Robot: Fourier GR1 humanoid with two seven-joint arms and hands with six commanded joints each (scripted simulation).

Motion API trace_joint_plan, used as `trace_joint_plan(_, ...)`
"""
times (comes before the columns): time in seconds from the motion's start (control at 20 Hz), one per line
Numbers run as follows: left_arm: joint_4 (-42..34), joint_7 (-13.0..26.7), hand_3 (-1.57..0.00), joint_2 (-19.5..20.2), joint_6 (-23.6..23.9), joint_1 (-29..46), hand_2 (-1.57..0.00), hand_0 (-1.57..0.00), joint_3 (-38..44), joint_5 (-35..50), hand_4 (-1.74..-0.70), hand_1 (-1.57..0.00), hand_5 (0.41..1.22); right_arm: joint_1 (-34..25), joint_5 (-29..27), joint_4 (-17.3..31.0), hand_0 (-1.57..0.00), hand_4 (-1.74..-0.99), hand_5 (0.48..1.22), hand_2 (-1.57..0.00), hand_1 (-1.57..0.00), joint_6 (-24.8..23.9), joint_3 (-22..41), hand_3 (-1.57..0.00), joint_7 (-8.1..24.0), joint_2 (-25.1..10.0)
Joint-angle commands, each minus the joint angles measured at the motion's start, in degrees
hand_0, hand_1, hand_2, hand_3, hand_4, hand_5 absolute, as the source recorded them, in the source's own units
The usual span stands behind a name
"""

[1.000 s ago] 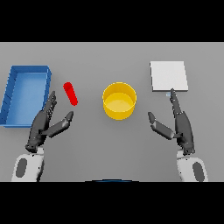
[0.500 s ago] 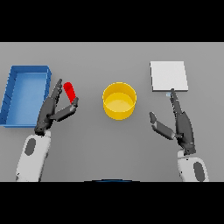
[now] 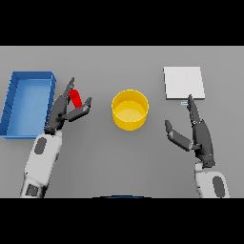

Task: Pick up the red beaker and tilt it to pour out 1 green nut into yellow bowl. Pick up the yellow bowl and place it on the metallic measuring scale.

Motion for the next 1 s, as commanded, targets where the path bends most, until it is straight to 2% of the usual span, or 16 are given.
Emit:
trace_joint_plan(0.0,1.0,-0.1,0.00,0.4,-0.2,-1.1,0.00,0.00,0.6,0.3,-1.29,0.00,0.683,0.4,0.0,0.3,0.00,-1.268,0.641,0.00,0.00,0.1,-0.1,0.00,-1.0,-0.1)
trace_joint_plan(0.1,3.1,-0.6,0.00,0.5,-0.6,-2.6,0.00,0.00,1.3,0.9,-1.30,0.00,0.686,0.3,0.6,0.2,0.00,-1.268,0.639,0.00,0.00,-0.3,0.3,0.00,0.0,0.3)
trace_joint_plan(0.15,4.3,-1.9,0.00,0.1,-1.1,-3.0,0.00,0.00,1.6,1.4,-1.31,0.00,0.688,1.4,0.7,-0.5,0.00,-1.269,0.640,0.00,0.00,-0.2,0.5,0.00,-0.7,0.2)
trace_joint_plan(0.2,5.4,-3.2,0.00,-0.2,-1.2,-3.5,0.00,0.00,1.7,1.5,-1.32,0.00,0.692,0.7,1.0,-0.2,0.00,-1.264,0.640,0.00,0.00,-0.3,0.4,0.00,0.2,0.0)
trace_joint_plan(0.35,7.9,-4.2,0.00,-0.7,-0.4,-4.9,0.00,0.00,2.9,2.0,-1.35,0.00,0.704,0.9,1.6,0.3,0.00,-1.261,0.641,0.00,0.00,-0.9,0.9,0.00,0.1,0.7)
trace_joint_plan(0.4,8.7,-5.0,-0.03,-1.4,0.4,-5.7,-0.07,0.00,3.4,2.4,-1.38,-0.03,0.724,0.3,1.5,0.3,0.00,-1.259,0.642,0.00,0.00,-0.8,0.6,0.00,0.5,0.4)
trace_joint_plan(0.45,8.7,-5.8,-0.12,-2.2,0.6,-5.8,-0.18,-0.12,3.8,3.0,-1.41,-0.15,0.750,0.7,1.4,0.2,0.00,-1.260,0.642,0.00,0.00,-0.7,0.7,0.00,-0.3,0.5)
trace_joint_plan(0.5,9.4,-5.6,-0.29,-2.2,0.8,-6.2,-0.36,-0.29,4.7,3.7,-1.45,-0.33,0.783,0.8,1.3,0.2,0.00,-1.258,0.644,0.00,0.00,-0.8,0.4,0.00,-0.5,0.2)
trace_joint_plan(0.55,9.7,-4.9,-0.55,-2.4,1.5,-6.3,-0.52,-0.44,4.9,3.6,-1.45,-0.48,0.871,0.8,1.2,-0.1,0.00,-1.257,0.645,0.00,0.00,-0.8,0.3,0.00,-0.4,0.1)
trace_joint_plan(0.6,10.2,-4.8,-0.72,-2.6,2.5,-6.8,-0.73,-0.66,4.5,2.7,-1.50,-0.70,0.941,0.9,1.7,-0.3,0.00,-1.255,0.644,0.00,0.00,-1.0,0.6,0.00,-0.4,0.2)
trace_joint_plan(0.7,10.4,-4.9,-0.93,-2.3,2.7,-7.2,-1.03,-0.99,3.7,1.1,-1.57,-1.01,1.042,1.1,2.0,0.1,0.00,-1.254,0.645,0.00,0.00,-1.2,1.0,0.00,-0.4,0.8)
trace_joint_plan(0.75,11.3,-6.4,-0.97,-2.1,2.2,-7.6,-1.14,-1.11,3.6,1.2,-1.60,-1.12,1.078,0.7,1.8,0.7,0.00,-1.252,0.644,0.00,0.00,-1.3,0.6,0.00,-0.3,0.7)
trace_joint_plan(0.85,11.2,-7.0,-1.19,-1.7,1.8,-7.4,-1.30,-1.27,3.0,0.7,-1.54,-1.29,1.129,0.7,0.9,0.9,0.00,-1.254,0.644,0.00,0.00,-0.9,-0.1,0.00,-1.0,0.1)
trace_joint_plan(0.9,10.7,-6.7,-1.27,-2.1,1.6,-7.0,-1.35,-1.33,3.1,0.7,-1.52,-1.34,1.148,0.9,0.7,0.4,0.00,-1.259,0.646,0.00,0.00,-0.7,0.0,0.00,-0.9,0.0)
trace_joint_plan(0.95,10.4,-4.7,-1.33,-2.2,2.0,-7.3,-1.40,-1.38,3.0,0.1,-1.51,-1.39,1.162,1.3,1.3,-0.1,0.00,-1.257,0.645,0.00,0.00,-0.9,0.4,0.00,-0.9,0.2)
